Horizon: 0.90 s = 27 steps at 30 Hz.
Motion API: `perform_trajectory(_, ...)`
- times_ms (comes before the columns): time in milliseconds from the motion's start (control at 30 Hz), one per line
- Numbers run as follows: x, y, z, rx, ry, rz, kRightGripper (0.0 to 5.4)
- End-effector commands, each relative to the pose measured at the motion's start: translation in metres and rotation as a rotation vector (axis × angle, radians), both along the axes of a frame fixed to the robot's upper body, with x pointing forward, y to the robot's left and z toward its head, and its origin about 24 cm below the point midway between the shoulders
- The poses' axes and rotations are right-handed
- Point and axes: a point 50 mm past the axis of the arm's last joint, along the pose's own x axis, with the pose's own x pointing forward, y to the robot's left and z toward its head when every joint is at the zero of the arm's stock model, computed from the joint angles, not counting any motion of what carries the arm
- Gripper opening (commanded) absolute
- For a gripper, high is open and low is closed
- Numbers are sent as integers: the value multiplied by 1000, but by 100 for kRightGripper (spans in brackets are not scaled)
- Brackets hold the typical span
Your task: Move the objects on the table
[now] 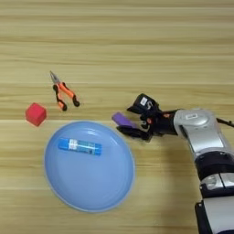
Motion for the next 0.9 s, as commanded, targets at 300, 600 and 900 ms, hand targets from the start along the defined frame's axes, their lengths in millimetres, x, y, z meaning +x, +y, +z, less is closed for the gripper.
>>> perform_trajectory(300, 13, -3, 23, -53, -97, 1, 216)
perform_trajectory(600, 13, -3, 22, -52, -101, -2, 143)
perform_trajectory(900, 16, 6, 43, 1, -186, 33, 142)
